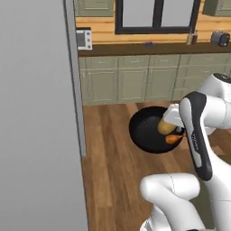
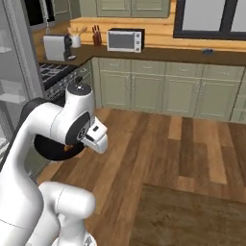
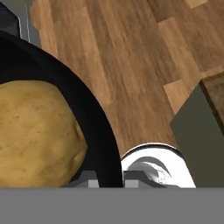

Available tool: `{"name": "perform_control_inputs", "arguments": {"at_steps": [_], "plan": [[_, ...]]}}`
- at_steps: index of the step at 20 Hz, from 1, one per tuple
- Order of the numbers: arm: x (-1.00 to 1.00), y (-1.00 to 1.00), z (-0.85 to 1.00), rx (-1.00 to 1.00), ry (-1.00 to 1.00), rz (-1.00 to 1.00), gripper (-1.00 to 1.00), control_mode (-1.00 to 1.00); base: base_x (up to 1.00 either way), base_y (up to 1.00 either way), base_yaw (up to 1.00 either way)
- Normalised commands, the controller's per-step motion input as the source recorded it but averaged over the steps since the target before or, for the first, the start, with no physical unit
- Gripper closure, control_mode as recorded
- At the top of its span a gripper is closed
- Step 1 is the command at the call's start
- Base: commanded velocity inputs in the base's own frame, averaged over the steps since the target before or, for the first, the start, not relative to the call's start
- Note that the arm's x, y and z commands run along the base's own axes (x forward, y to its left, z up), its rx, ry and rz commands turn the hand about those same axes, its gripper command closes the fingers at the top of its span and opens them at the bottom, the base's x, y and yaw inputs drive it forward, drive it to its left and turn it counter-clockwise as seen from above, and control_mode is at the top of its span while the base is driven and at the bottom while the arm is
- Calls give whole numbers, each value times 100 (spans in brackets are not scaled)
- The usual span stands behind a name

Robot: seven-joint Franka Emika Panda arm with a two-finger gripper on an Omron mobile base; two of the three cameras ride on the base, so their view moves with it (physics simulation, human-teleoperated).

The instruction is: Pick the chicken drumstick and potato from their plates and place them in the bowl. Then put the bowl in the fridge.

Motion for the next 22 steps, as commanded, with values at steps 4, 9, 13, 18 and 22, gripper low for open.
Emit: {"name": "perform_control_inputs", "arguments": {"at_steps": [4,9,13,18,22], "plan": [[0,0,0,0,0,0,100,100,65,0,53],[0,0,0,0,0,0,100,100,100,0,42],[0,0,0,0,0,0,100,100,75,7,59],[0,0,0,0,0,0,100,100,72,-1,73],[0,0,0,0,0,0,100,100,61,-3,73]]}}
